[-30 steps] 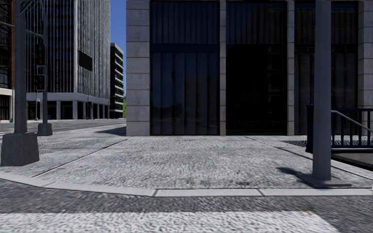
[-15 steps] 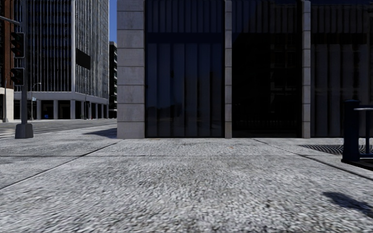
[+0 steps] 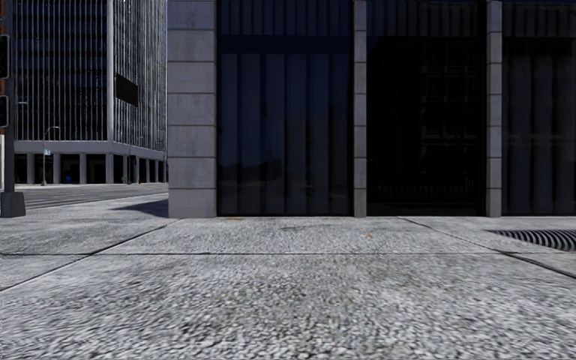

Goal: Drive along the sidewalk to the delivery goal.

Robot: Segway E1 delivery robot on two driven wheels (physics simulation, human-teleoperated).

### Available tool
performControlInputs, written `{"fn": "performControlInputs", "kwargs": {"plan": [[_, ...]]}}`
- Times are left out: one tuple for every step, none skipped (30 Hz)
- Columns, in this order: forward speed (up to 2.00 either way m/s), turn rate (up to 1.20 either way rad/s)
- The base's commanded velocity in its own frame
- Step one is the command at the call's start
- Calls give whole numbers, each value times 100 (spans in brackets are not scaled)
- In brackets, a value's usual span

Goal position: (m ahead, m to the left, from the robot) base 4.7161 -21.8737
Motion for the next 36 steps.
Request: {"fn": "performControlInputs", "kwargs": {"plan": [[111,0],[111,0],[115,0],[117,0],[119,0],[120,0],[120,0],[121,0],[122,0],[122,0],[123,0],[123,0],[123,0],[123,0],[124,0],[124,0],[124,0],[125,0],[126,0],[127,0],[131,0],[132,0],[133,0],[135,0],[137,0],[139,0],[139,0],[142,0],[145,0],[146,0],[148,0],[149,0],[150,0],[151,0],[152,0],[152,0]]}}
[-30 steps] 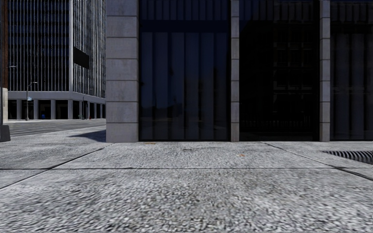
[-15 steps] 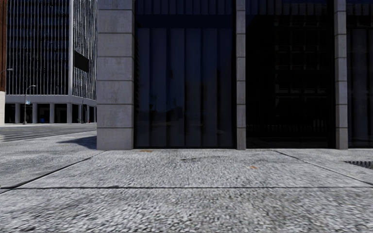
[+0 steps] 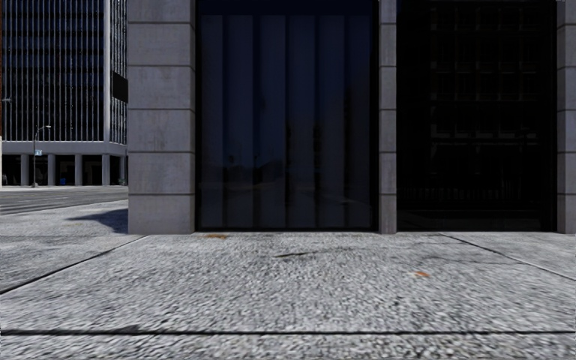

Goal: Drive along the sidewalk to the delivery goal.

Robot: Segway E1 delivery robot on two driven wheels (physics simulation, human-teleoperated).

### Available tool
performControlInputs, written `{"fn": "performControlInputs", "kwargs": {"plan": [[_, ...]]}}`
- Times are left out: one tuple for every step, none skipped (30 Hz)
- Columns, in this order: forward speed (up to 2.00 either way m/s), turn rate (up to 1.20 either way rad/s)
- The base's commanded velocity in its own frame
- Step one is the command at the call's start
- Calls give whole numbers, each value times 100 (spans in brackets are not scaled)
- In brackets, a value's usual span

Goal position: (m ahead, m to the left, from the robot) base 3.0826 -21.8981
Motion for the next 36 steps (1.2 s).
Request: {"fn": "performControlInputs", "kwargs": {"plan": [[153,0],[153,0],[153,0],[153,0],[153,0],[153,0],[153,0],[153,-1],[153,-7],[153,-10],[153,-23],[153,-34],[153,-34],[153,-39],[153,-40],[154,-40],[154,-40],[154,-40],[154,-40],[154,-40],[154,-40],[154,-41],[154,-45],[154,-45],[154,-46],[154,-46],[154,-46],[154,-46],[154,-46],[154,-49],[154,-53],[154,-59],[154,-59],[154,-64],[154,-65],[154,-65]]}}
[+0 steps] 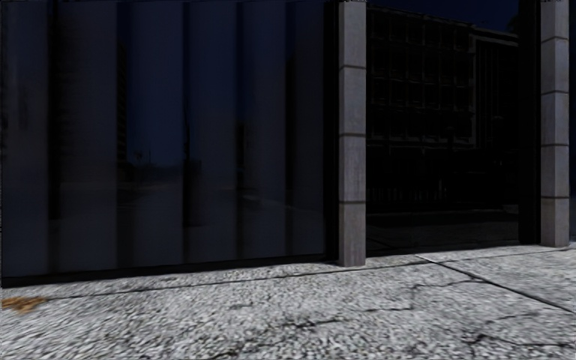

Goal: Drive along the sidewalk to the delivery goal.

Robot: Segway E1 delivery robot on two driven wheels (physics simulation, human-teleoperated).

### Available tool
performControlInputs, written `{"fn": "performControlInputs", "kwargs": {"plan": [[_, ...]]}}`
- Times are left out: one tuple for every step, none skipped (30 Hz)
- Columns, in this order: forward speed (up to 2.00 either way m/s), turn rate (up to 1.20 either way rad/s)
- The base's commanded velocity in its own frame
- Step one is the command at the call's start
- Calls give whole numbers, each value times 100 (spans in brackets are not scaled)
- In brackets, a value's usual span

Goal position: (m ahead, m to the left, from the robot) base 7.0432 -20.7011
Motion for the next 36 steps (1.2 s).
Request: {"fn": "performControlInputs", "kwargs": {"plan": [[154,-65],[154,-65],[154,-65],[154,-65],[154,-65],[154,-65],[154,-65],[154,-65],[154,-65],[154,-65],[154,-65],[154,-65],[154,-65],[154,-65],[154,-65],[154,-65],[154,-65],[154,-65],[154,-65],[154,-65],[154,-65],[154,-65],[154,-65],[154,-65],[154,-65],[154,-65],[154,-66],[154,-66],[154,-67],[154,-71],[154,-78],[154,-79],[154,-80],[154,-80],[154,-80],[154,-80]]}}
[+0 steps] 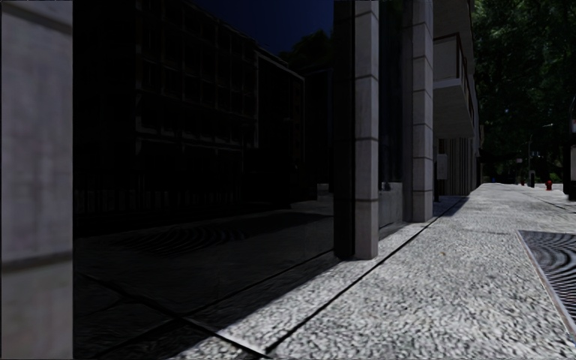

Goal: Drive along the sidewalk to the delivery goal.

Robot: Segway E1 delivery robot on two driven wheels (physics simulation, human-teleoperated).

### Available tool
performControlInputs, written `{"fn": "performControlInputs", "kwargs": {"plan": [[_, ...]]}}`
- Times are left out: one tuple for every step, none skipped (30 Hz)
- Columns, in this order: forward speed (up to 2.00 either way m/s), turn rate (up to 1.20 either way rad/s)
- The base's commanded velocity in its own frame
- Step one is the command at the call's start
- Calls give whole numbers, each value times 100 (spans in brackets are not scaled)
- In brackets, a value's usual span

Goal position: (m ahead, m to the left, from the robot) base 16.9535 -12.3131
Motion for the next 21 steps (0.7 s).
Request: {"fn": "performControlInputs", "kwargs": {"plan": [[154,-80],[154,-80],[154,-80],[154,-80],[154,-80],[154,-80],[154,-80],[154,-80],[154,-80],[154,-80],[154,-79],[154,-76],[154,-75],[154,-74],[154,-74],[154,-73],[154,-69],[154,-69],[154,-61],[154,-58],[154,-58]]}}
